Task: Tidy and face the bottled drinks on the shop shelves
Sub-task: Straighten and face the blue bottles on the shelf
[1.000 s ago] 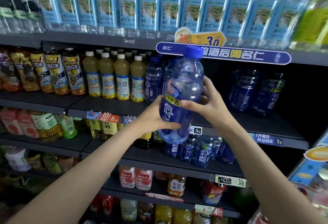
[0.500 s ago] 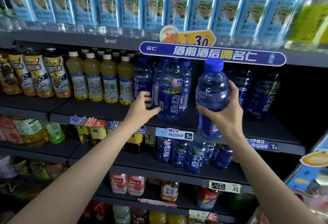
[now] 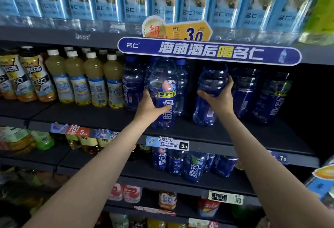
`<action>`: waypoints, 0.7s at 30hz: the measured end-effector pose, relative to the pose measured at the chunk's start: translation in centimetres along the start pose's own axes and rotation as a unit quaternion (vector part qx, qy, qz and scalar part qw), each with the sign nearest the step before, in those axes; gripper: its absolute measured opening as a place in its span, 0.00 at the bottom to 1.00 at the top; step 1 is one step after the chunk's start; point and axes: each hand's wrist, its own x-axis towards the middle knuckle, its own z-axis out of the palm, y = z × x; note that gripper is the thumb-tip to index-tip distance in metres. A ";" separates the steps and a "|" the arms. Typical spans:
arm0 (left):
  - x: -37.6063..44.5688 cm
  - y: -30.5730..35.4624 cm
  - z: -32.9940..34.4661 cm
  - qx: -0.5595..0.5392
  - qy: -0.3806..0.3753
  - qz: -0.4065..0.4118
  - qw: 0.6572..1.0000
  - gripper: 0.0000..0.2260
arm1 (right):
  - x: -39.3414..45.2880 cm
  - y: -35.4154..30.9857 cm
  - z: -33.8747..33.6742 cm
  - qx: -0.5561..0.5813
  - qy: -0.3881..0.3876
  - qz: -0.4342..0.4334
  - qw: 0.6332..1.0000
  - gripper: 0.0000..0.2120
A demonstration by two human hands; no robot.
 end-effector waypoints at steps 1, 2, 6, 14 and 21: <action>0.0 -0.3 0.0 -0.009 0.001 0.005 1.000 0.38 | 0.0 0.8 -0.3 0.000 -0.025 0.005 1.000 0.52; 0.0 -0.6 0.0 -0.019 0.002 0.012 1.000 0.38 | -0.3 1.8 -0.4 -0.012 -0.046 0.010 0.999 0.52; -0.3 -1.3 0.2 -0.073 -0.015 0.021 0.997 0.35 | -2.0 4.5 0.0 -0.110 -0.015 0.029 0.993 0.45; 0.2 -2.1 0.3 -0.102 -0.015 0.026 0.994 0.33 | 1.0 3.8 4.0 -0.219 0.120 0.086 0.964 0.45; 0.4 -2.2 0.1 -0.100 -0.024 0.034 0.994 0.33 | 2.0 5.9 4.9 -0.248 0.130 0.091 0.956 0.30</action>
